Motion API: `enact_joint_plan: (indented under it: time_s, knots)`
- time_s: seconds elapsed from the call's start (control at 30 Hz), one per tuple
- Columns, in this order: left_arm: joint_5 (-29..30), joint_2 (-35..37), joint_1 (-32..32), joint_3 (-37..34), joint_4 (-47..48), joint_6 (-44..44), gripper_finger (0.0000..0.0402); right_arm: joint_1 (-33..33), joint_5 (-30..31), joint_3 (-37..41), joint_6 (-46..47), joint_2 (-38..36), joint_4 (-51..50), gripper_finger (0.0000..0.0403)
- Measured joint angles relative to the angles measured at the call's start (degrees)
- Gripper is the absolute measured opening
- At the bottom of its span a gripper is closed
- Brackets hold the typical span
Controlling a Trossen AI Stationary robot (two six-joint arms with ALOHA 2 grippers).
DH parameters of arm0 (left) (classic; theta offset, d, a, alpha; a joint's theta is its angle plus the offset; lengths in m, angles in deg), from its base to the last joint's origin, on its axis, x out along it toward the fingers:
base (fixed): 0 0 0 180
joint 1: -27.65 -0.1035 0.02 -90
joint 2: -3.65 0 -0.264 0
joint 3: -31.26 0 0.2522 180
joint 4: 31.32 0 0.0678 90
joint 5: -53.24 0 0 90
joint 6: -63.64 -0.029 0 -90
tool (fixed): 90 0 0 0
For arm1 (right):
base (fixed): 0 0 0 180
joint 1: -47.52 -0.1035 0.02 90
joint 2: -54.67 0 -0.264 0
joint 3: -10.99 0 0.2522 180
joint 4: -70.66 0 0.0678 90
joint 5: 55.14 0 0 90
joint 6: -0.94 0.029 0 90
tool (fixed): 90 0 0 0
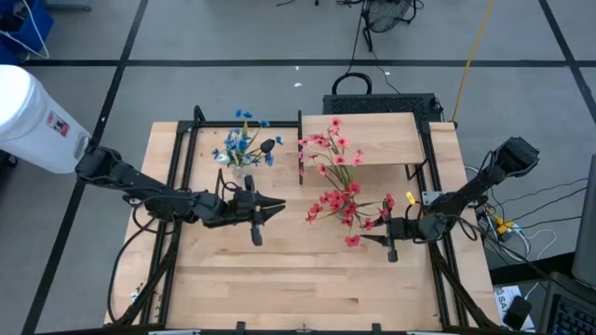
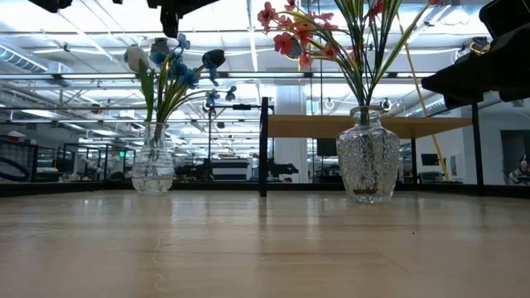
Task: Pick and place flowers into a vace then onto a shelf
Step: Put the right transparent vase with flowers on the shelf
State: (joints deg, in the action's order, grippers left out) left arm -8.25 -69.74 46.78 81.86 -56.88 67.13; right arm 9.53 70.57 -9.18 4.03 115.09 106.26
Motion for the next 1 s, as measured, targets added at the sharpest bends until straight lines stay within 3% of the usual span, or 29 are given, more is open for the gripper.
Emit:
enact_joint_plan:
  time_s: [0.43, 1.0]
  knots:
    - [-0.5, 0.0, -3.41, 0.0, -4.38, -3.89, 0.0058, -1.28, -0.16, 0.0, 11.39, 0.02, -6.56, 0.0105]
    - [-13.62, 0.0, -12.72, 0.0, -8.49, -4.6, 0.0058, -9.09, 0.19, 0.04, 22.81, 0.02, -9.07, 0.0105]
